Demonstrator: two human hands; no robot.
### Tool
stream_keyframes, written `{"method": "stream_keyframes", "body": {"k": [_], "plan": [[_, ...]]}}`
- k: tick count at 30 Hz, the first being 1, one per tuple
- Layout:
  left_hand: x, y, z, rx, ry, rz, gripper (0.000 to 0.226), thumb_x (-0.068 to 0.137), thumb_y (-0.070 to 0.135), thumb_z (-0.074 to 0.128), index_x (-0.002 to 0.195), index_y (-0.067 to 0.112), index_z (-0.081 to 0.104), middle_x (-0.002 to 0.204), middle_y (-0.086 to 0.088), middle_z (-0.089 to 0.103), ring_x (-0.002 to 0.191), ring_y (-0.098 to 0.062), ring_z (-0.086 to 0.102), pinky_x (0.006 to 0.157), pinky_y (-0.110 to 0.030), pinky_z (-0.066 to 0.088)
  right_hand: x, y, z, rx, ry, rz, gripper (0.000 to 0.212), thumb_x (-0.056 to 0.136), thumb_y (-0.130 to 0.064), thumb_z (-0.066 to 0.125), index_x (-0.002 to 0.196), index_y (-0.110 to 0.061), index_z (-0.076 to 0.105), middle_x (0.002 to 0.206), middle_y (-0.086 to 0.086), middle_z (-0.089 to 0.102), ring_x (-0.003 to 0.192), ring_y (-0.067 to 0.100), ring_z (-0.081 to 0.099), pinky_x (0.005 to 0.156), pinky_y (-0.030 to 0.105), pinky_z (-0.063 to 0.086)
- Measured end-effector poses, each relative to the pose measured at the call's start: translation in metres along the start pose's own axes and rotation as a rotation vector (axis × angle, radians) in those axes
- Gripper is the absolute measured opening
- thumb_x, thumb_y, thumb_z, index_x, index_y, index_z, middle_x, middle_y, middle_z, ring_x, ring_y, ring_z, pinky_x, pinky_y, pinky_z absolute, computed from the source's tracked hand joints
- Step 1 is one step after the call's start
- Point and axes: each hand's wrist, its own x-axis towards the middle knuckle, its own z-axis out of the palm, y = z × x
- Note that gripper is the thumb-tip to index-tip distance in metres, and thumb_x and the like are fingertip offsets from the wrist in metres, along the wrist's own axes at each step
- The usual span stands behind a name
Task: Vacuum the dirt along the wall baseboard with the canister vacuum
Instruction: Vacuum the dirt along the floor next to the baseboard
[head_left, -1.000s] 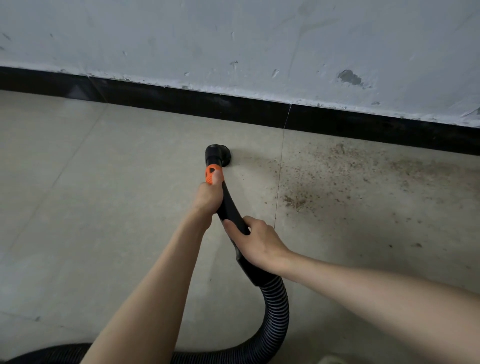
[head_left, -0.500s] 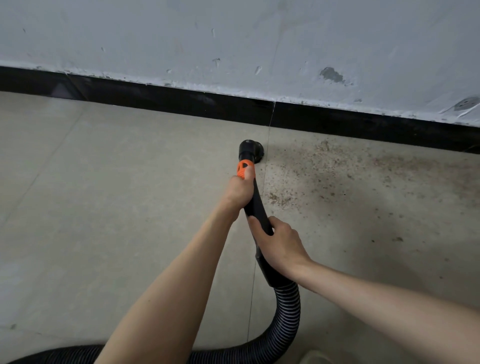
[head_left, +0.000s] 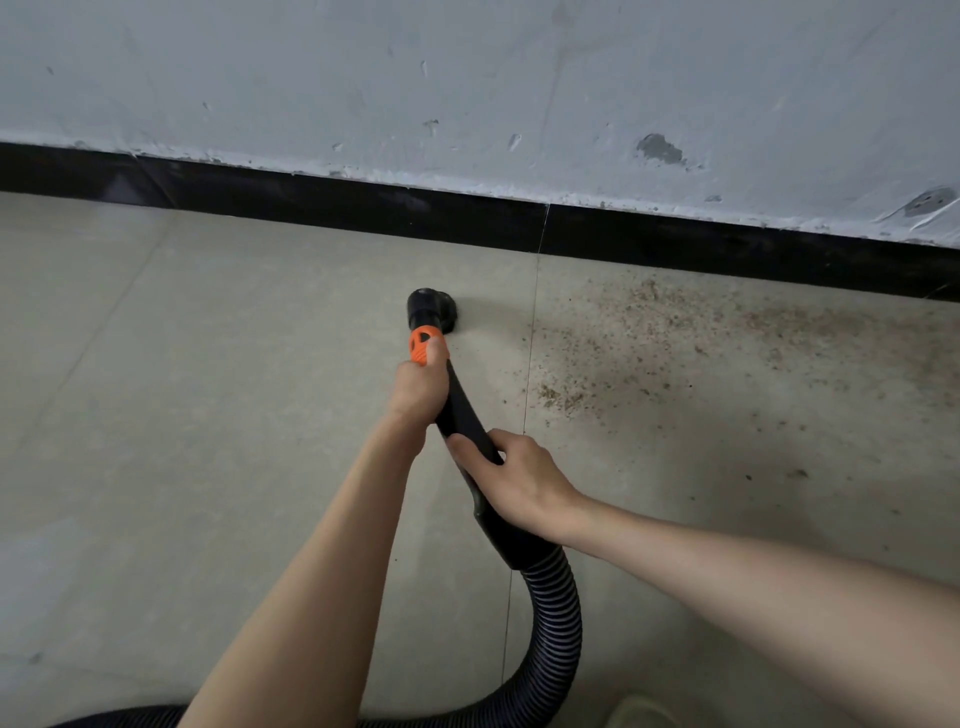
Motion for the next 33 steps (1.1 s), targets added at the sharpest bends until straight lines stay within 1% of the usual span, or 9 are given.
{"method": "stream_keyframes", "body": {"k": [3,8,12,14,16,21,25,29,33], "plan": [[-0.006,-0.011,-0.013,-0.035,0.011,-0.024,0.045,0.096,0.049,0.035,0.103,0.006,0.046,0.081,-0.003,0.051,0.070,-0.014,0.051,0.057,-0.026,0.042,-0.006,-0.001,0.009,-0.040,-0.040,-0.019,0.044,0.087,-0.064,0.047,0.069,-0.023,0.049,0.052,-0.009,0.058,0.055,0.011,0.061,0.059,0.029,0.047],[-0.022,-0.026,-0.016,-0.019,-0.032,-0.032,0.050,0.096,0.050,0.034,0.106,0.003,0.049,0.082,-0.005,0.052,0.073,-0.017,0.053,0.061,-0.028,0.046,-0.022,0.008,0.017,-0.100,-0.102,0.001,0.046,0.088,-0.066,0.041,0.073,-0.023,0.049,0.059,-0.007,0.061,0.060,0.014,0.062,0.060,0.028,0.047],[-0.034,-0.029,-0.007,-0.022,-0.172,0.010,0.051,0.098,0.047,0.033,0.113,0.001,0.050,0.086,-0.006,0.051,0.079,-0.019,0.053,0.072,-0.032,0.047,-0.031,0.016,0.015,-0.072,-0.116,0.079,0.045,0.088,-0.063,0.040,0.077,-0.021,0.053,0.053,-0.008,0.062,0.061,0.012,0.063,0.059,0.027,0.045],[-0.036,-0.025,0.000,-0.018,-0.247,0.028,0.052,0.098,0.045,0.032,0.112,-0.001,0.051,0.087,-0.008,0.050,0.080,-0.021,0.052,0.078,-0.035,0.046,-0.034,0.019,0.013,-0.067,-0.084,0.101,0.046,0.087,-0.065,0.038,0.081,-0.022,0.053,0.056,-0.008,0.062,0.062,0.008,0.061,0.057,0.025,0.041],[-0.039,-0.021,0.009,-0.009,-0.286,0.040,0.053,0.098,0.044,0.032,0.113,-0.003,0.052,0.082,-0.007,0.049,0.079,-0.022,0.051,0.077,-0.035,0.045,-0.037,0.022,0.009,-0.075,-0.044,0.107,0.047,0.086,-0.068,0.034,0.083,-0.024,0.051,0.061,-0.007,0.063,0.058,0.004,0.060,0.054,0.023,0.039],[-0.040,-0.007,0.030,0.029,-0.318,0.066,0.056,0.099,0.044,0.030,0.116,-0.005,0.052,0.083,-0.007,0.050,0.078,-0.021,0.052,0.074,-0.033,0.045,-0.033,0.028,-0.005,-0.072,0.016,0.125,0.045,0.089,-0.066,0.033,0.083,-0.025,0.049,0.078,0.000,0.063,0.069,0.013,0.061,0.056,0.028,0.040],[-0.033,0.006,0.038,0.071,-0.324,0.070,0.057,0.099,0.045,0.029,0.119,-0.005,0.050,0.086,-0.008,0.052,0.084,-0.023,0.053,0.075,-0.032,0.046,-0.024,0.025,-0.013,-0.056,0.028,0.141,0.041,0.092,-0.063,0.033,0.082,-0.026,0.046,0.084,0.001,0.060,0.071,0.015,0.059,0.055,0.028,0.038],[-0.023,0.019,0.042,0.104,-0.318,0.067,0.057,0.099,0.045,0.029,0.122,-0.004,0.048,0.094,-0.011,0.053,0.092,-0.029,0.056,0.076,-0.034,0.048,-0.013,0.017,-0.019,-0.029,0.044,0.129,0.039,0.094,-0.059,0.034,0.089,-0.023,0.047,0.085,-0.001,0.057,0.072,0.012,0.055,0.055,0.027,0.035],[-0.018,0.023,0.037,0.074,-0.333,0.014,0.048,0.099,0.044,0.032,0.111,0.000,0.048,0.083,-0.007,0.052,0.075,-0.020,0.054,0.060,-0.028,0.046,-0.012,0.011,-0.016,-0.040,0.043,0.110,0.038,0.095,-0.059,0.034,0.085,-0.024,0.044,0.084,0.000,0.057,0.073,0.016,0.057,0.057,0.029,0.039]]}}
